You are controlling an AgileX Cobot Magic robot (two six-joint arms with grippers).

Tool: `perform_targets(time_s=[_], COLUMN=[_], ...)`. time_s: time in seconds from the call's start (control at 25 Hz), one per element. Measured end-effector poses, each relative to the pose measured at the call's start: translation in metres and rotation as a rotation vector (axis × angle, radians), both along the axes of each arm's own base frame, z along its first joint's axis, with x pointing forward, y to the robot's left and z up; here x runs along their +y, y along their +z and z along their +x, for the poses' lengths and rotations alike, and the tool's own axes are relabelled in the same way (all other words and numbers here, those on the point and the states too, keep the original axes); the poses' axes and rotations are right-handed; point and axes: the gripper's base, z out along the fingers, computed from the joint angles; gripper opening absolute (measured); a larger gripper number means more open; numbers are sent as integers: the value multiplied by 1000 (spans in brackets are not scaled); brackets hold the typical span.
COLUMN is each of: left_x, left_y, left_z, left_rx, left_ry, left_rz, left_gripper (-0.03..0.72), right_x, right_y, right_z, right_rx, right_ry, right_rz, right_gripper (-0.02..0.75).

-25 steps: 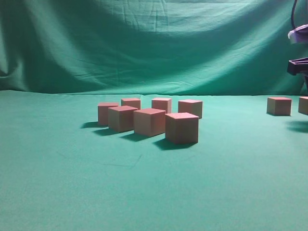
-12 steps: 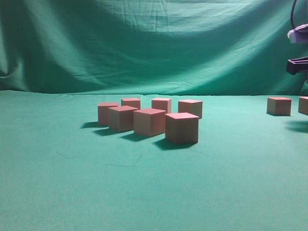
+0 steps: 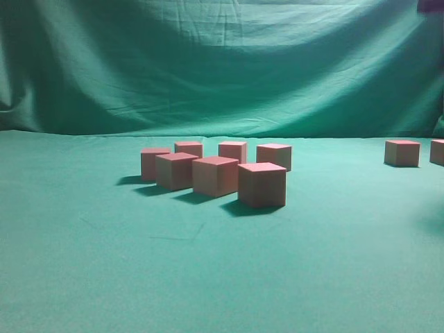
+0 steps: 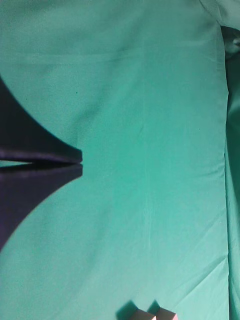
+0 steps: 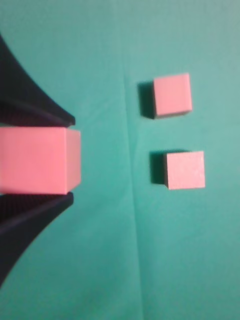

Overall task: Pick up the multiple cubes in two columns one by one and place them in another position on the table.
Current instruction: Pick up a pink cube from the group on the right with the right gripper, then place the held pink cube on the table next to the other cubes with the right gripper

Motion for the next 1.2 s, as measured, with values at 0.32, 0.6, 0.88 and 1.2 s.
perform_targets(time_s=[0.32, 0.6, 0.88, 1.2], left_x=[0, 0, 0, 0], left_y=[0, 0, 0, 0], left_z=[0, 0, 0, 0], left_rx=[0, 0, 0, 0], left_ry=[0, 0, 0, 0], left_rz=[0, 0, 0, 0], left_gripper=[0, 0, 0, 0], right_x=[56, 127, 187, 212], right_y=[66, 44, 19, -21], right_z=[-70, -146, -187, -180], right_rx=[-118, -41, -38, 2], right_ry=[189, 526, 844, 919], right_rz=[88, 126, 79, -21], right_gripper=[276, 276, 276, 276])
